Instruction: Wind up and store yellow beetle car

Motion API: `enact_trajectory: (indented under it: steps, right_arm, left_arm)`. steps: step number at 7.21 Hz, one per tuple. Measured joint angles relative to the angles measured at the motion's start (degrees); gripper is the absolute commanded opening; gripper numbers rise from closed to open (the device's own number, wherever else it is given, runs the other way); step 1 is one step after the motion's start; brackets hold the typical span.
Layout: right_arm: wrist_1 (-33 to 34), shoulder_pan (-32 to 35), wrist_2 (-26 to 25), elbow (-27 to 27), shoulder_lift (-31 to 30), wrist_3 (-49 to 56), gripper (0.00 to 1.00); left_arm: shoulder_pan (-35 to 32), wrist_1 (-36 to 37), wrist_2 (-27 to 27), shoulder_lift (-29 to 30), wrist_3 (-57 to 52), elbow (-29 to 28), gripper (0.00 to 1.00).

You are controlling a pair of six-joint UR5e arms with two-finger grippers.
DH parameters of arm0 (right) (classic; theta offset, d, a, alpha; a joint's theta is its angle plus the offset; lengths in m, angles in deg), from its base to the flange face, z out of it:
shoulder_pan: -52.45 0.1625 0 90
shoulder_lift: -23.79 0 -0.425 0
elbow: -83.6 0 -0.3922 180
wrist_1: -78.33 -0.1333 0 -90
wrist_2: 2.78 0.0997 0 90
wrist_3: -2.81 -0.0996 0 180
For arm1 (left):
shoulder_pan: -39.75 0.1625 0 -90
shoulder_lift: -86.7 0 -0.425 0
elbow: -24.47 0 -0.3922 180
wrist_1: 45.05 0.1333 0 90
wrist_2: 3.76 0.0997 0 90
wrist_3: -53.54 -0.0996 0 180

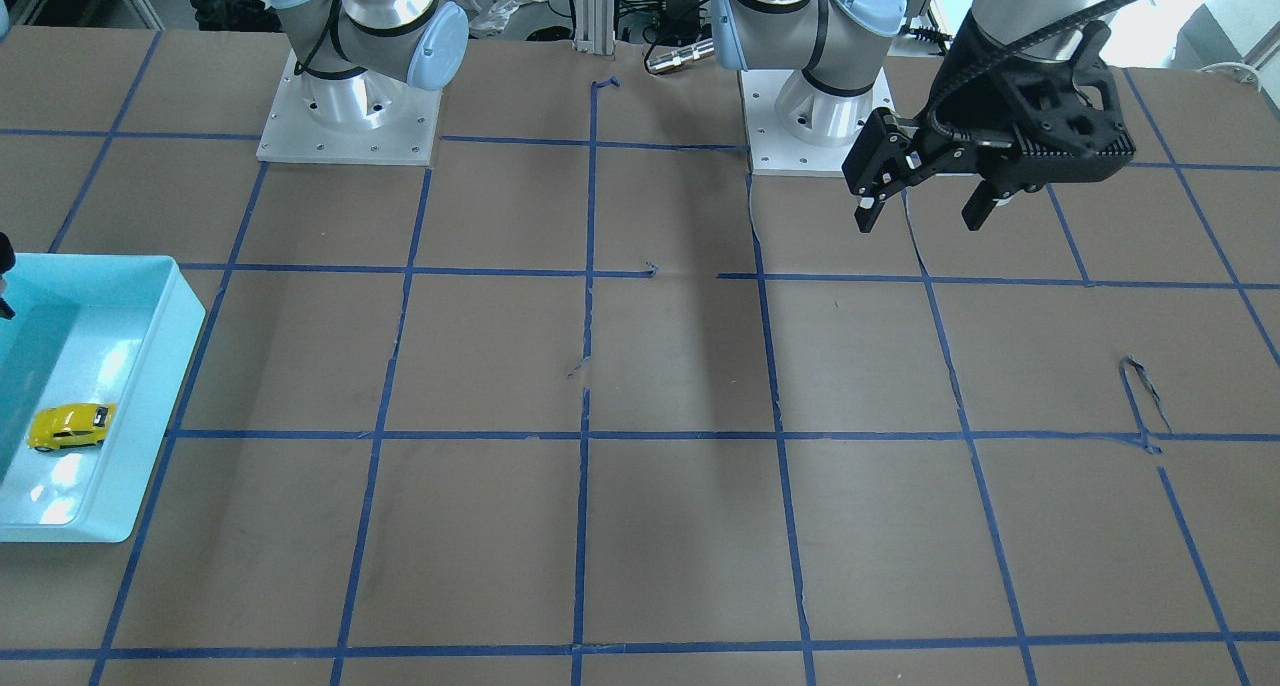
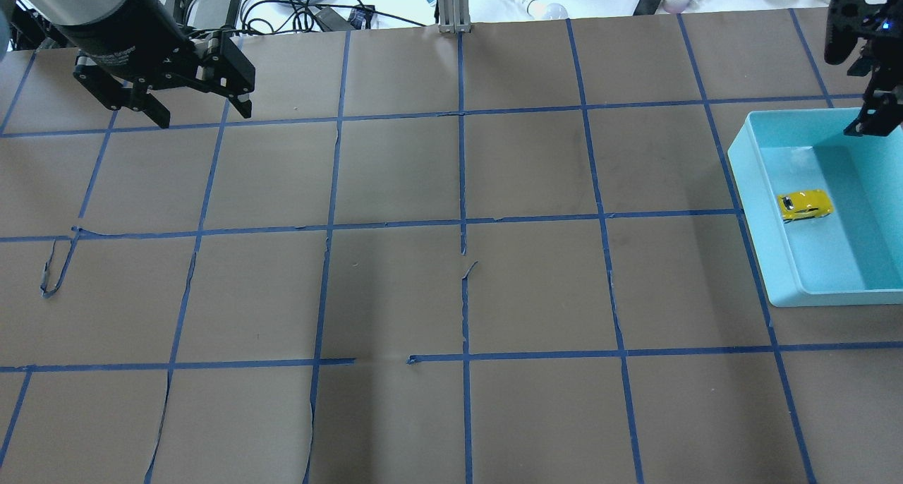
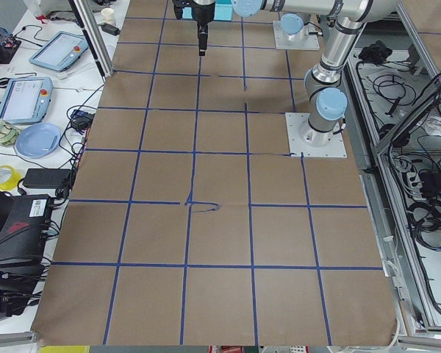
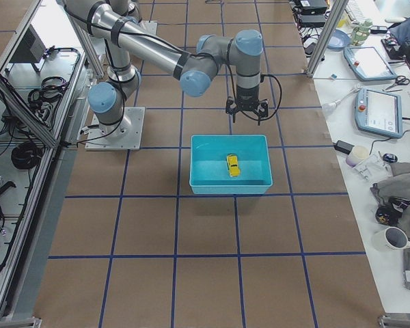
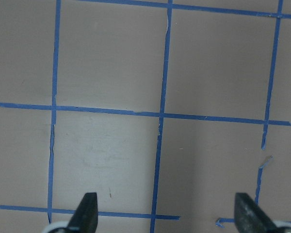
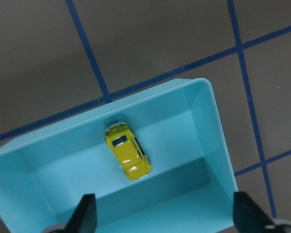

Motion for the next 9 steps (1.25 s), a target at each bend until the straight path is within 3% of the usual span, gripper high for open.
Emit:
enact_trajectory:
  steps: [3, 6, 9]
  right_arm:
    - [-11.87, 5.74, 3.84, -5.5, -2.23, -36.98, 1.0]
    - [-14.74, 15.08, 4.15, -5.82, -3.64, -69.48, 1.0]
    - [-14.82, 19.79, 5.03, -3.79, -5.07, -89.78, 1.0]
  left_arm:
    - [0.02, 0.33, 0.01, -0.16, -0.01, 0.78, 1.0]
    - [0.08, 0.41, -0.14, -0.28, 0.34, 1.0, 1.0]
    - [0.06, 0.37, 0.1, -0.57, -0.09, 1.17, 1.0]
